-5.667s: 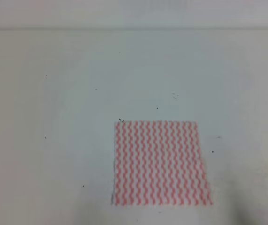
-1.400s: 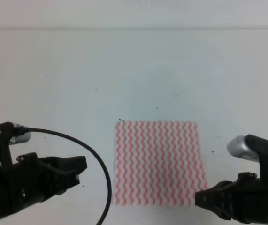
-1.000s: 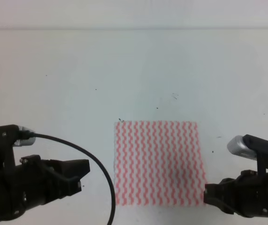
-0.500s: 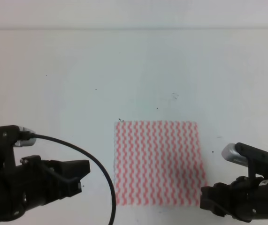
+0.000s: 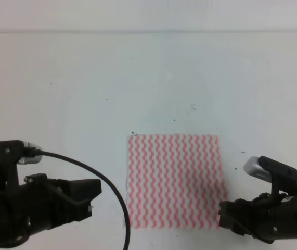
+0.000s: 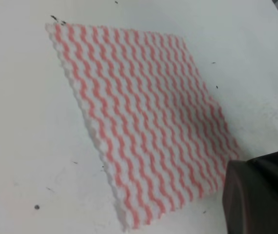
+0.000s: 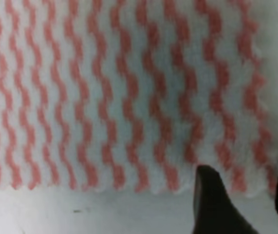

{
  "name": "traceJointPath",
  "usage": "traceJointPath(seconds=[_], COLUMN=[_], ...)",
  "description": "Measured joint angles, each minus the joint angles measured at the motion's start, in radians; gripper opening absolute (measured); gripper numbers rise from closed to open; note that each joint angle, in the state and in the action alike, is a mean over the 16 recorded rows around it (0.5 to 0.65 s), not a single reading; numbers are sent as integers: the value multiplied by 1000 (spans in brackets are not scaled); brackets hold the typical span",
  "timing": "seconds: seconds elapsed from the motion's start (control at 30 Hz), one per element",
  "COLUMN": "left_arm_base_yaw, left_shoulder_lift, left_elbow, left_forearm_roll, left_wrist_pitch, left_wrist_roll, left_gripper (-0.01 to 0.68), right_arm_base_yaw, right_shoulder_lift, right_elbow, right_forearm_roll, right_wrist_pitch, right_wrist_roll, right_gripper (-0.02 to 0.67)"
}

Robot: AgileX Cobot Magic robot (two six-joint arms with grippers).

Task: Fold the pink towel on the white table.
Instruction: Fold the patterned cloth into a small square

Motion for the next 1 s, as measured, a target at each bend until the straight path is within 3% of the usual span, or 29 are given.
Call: traceJointPath(seconds=[0.43,1.0], left_arm_base_yaw=[0,0], left_shoulder_lift=[1,1], left_elbow=[0,0], left_forearm_roll=[0,-3], left_wrist_pitch=[-2,29], left_wrist_roll=[2,5], left_gripper=[-6,-6], right_arm_base_yaw=[0,-1], right_shoulder_lift=[12,14], right_elbow=[-5,-3], right_forearm_roll=[27,15], right_wrist_pitch=[6,-11], right_wrist_roll=[-4,-6], right_gripper=[272,212])
